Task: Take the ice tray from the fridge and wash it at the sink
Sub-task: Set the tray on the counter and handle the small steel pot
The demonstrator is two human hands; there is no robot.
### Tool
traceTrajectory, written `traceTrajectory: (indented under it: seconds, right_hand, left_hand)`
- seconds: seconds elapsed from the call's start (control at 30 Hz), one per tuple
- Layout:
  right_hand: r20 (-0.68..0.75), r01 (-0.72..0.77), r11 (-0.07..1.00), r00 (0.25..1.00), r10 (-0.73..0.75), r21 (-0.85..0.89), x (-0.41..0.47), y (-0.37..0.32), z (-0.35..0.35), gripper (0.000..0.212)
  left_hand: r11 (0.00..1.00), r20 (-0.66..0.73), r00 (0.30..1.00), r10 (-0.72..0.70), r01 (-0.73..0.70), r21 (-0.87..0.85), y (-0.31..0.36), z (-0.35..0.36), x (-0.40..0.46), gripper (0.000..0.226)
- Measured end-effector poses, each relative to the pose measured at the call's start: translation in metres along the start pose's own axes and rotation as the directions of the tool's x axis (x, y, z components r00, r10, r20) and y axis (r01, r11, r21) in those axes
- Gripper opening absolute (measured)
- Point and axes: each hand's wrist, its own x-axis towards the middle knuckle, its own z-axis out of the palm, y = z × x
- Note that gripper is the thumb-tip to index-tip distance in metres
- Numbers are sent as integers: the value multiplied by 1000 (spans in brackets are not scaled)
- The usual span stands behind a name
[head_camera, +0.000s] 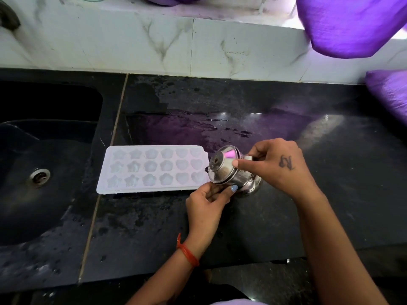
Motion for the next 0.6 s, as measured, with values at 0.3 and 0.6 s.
traceTrajectory:
  seconds: [0.3,0.6]
  right_hand:
    - [62,-11,970,998,-4,243,18,22,-2,28]
    - [145,-47,836,989,-39,546,36,10,11,27]
  left_hand:
    - [965,-129,978,166,-134,226,11,4,-1,27]
    - [971,-202,961,189,-152,183,27,-17,9,62]
